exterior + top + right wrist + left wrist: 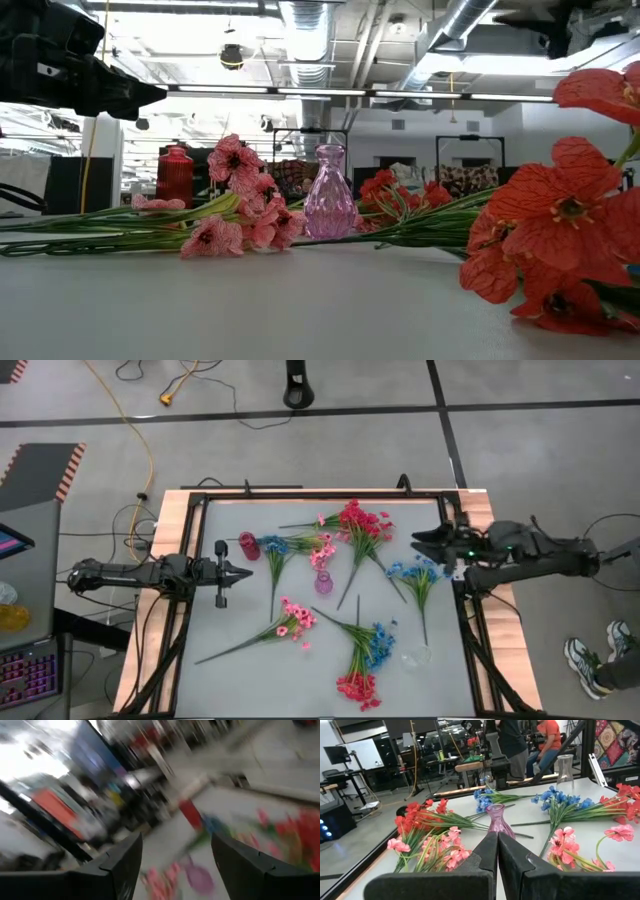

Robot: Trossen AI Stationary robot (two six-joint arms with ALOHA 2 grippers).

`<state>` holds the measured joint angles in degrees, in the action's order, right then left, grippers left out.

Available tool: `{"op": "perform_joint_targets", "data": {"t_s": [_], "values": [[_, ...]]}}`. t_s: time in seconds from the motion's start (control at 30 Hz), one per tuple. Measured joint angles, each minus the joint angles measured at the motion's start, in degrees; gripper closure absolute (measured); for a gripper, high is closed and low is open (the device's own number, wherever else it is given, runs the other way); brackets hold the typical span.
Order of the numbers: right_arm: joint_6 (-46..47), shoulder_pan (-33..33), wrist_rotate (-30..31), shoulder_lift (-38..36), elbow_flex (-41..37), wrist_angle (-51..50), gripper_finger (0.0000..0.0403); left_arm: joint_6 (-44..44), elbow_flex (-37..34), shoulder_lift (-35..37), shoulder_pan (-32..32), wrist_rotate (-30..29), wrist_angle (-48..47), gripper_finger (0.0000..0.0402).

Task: Sort flowers into vase by color
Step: Put the right blue flowers into the transparent vase

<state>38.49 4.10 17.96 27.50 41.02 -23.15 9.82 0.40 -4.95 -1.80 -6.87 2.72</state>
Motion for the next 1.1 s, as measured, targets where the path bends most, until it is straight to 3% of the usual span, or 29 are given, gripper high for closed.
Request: {"op": "perform_joint_targets", "data": {"t_s": [0.33,0.63,0.83,1.1], "values": [[20.3,0.0,-2.5,24.5,22.1,-36.8,0.0139,0.0,0.0,0.0,0.0,0.0,0.0,0.0401],[37.7,0.1,-13.6,40.6,26.0,-56.7,0.0139,0.0,0.0,0.0,0.0,0.0,0.0,0.0401],[39.7,0.1,-17.2,48.2,25.9,-61.0,0.0139,0.0,0.0,0.0,0.0,0.0,0.0,0.0401],[39.5,1.1,-22.2,52.4,21.8,-60.1,0.0139,-1.6,0.0,0.0,0.0,0.0,0.0,0.0401]]}}
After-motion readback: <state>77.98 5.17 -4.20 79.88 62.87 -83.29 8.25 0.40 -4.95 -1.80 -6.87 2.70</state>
